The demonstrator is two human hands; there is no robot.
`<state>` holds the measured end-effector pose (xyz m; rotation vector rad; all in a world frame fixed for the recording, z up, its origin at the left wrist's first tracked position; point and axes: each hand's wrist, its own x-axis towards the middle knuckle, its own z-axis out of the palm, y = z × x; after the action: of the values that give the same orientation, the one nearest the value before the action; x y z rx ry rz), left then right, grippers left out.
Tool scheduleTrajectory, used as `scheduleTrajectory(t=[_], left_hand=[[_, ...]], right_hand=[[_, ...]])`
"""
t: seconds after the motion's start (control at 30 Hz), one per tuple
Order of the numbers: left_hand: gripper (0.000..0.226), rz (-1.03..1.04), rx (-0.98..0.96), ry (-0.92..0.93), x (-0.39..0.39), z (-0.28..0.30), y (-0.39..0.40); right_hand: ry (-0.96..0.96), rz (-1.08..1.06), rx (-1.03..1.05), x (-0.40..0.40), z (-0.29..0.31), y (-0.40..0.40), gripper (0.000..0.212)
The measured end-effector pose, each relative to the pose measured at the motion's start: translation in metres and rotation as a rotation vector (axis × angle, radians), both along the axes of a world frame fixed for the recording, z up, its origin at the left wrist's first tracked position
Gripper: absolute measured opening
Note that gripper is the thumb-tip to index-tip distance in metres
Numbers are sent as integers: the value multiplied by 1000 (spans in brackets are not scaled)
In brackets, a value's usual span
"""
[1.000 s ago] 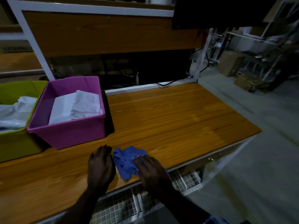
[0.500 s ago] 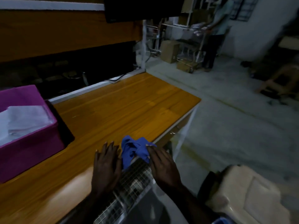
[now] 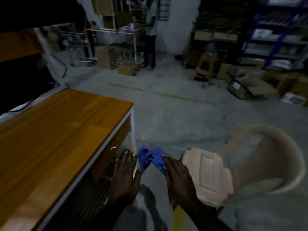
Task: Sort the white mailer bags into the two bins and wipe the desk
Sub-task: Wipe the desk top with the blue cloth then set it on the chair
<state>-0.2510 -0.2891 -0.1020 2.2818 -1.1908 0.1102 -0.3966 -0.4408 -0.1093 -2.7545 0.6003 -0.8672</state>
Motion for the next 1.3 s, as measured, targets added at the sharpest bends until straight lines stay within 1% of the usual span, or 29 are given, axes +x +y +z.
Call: scheduleTrajectory(t=[0.2,0.4,0.5,0.7,0.97,1.03,1.1,1.13,1.3], left_hand=[[57,-142,8,4,-29,-11,-95],[57,-253,11,12,-58,-26,-179],[59,-300,0,8,-70,-31,-210],[52,-379,56,7,-82,-52,-259],[55,-492,180,29,-86,-68,-316],[55,-550,183,34,-81,-77,-328],[54,-599,177,42,-73,-89,-341],[53,-625,175,50,-68,-95,-348],[55,-741,241,93,-43,-128,-392]], right_hand=[[34,-134,18,-51,-5,-75,42],[75,-239,82,-93,-24,-139,44],[99,-286,103,-108,-31,-160,44],[171,-410,193,-129,-44,-192,45],[244,-556,262,-127,-58,-226,45],[250,-587,280,-122,-66,-234,45],[256,-626,298,-115,-75,-243,53],[260,-648,305,-110,-79,-248,54],[293,-746,337,-88,-99,-270,51]])
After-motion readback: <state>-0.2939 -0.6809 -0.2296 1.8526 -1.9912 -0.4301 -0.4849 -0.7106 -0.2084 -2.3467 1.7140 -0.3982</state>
